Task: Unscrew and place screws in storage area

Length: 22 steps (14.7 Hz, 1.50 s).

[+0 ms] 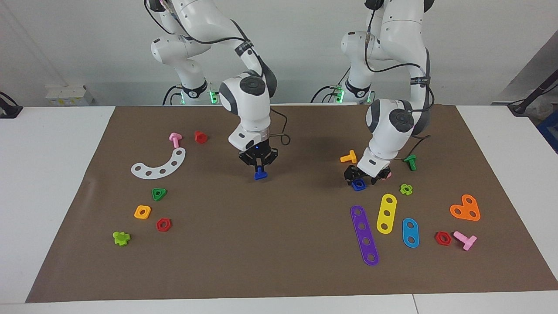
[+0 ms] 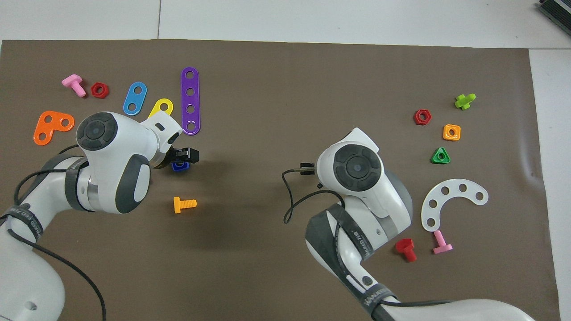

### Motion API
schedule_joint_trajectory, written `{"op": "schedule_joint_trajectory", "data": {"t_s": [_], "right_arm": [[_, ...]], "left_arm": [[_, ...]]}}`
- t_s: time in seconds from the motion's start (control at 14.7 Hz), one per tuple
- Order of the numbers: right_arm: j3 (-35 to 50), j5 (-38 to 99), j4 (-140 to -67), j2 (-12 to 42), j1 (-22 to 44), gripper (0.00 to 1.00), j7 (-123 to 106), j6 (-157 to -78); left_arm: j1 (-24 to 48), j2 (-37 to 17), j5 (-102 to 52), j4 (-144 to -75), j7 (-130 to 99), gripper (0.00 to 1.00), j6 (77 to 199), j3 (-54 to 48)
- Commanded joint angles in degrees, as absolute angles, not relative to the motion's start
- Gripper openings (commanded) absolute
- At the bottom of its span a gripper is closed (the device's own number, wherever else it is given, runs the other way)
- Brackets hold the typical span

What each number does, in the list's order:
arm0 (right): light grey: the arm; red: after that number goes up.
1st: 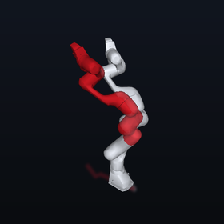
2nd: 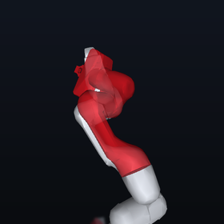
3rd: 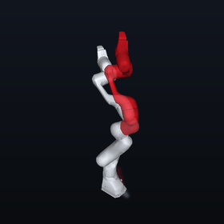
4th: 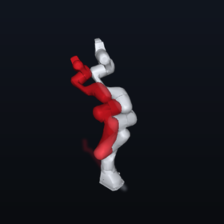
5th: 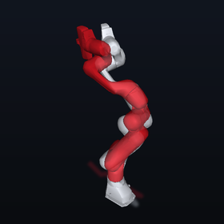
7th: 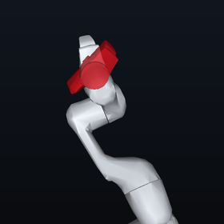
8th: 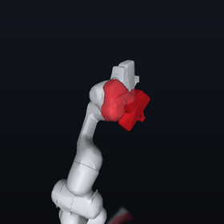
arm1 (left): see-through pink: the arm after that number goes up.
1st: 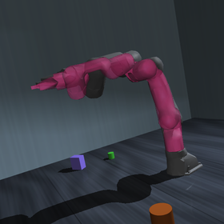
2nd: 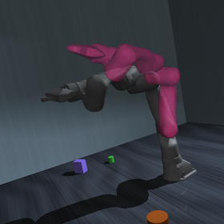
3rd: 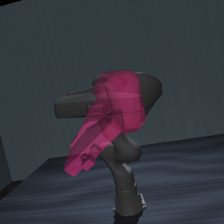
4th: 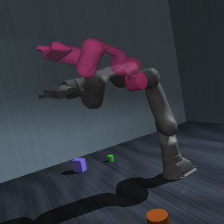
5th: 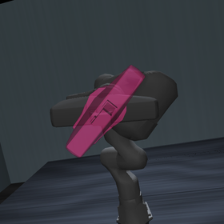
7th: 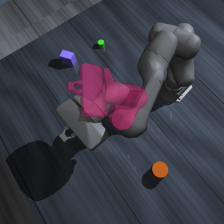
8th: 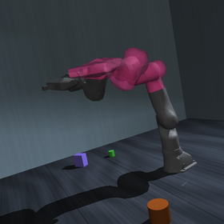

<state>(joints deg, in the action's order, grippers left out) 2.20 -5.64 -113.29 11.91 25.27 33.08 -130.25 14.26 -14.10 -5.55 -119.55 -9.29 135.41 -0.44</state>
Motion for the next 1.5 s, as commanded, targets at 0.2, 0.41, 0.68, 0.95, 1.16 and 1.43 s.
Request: {"op": "schedule_joint_trajectory", "data": {"t_s": [0.2,0.41,0.68,0.95,1.16,1.43], "right_arm": [[2.81,-5.28,-115.66,9.49,13.38,0.0,23.58,-128.14],[2.73,-1.24,-116.89,9.75,8.71,0.0,16.28,-128.5],[2.72,-1.14,-117.33,10.81,4.67,0.0,12.31,-128.85],[2.72,-1.14,-118.39,12.04,1.33,0.0,9.93,-130.87],[2.72,-1.14,-118.39,12.3,1.23,0.02,9.84,-130.87],[2.81,-1.14,-117.51,11.69,1.23,0.96,10.55,-129.82]], "left_arm": [[14.07,-9.06,-5.8,-120.41,-8.7,1.0,128.95,0.18],[13.45,-6.16,-3.35,-120.5,-8.35,1.0,124.56,0.87],[11.26,-2.99,-2.46,-120.76,-7.38,0.98,120.5,0.97],[8.01,-1.23,-2.46,-120.85,-3.52,0.92,118.83,0.97],[7.56,0.08,0.51,-121.03,-3.52,0.92,117.69,0.97],[5.28,2.19,1.14,-121.03,-1.59,0.92,115.58,0.97]]}}
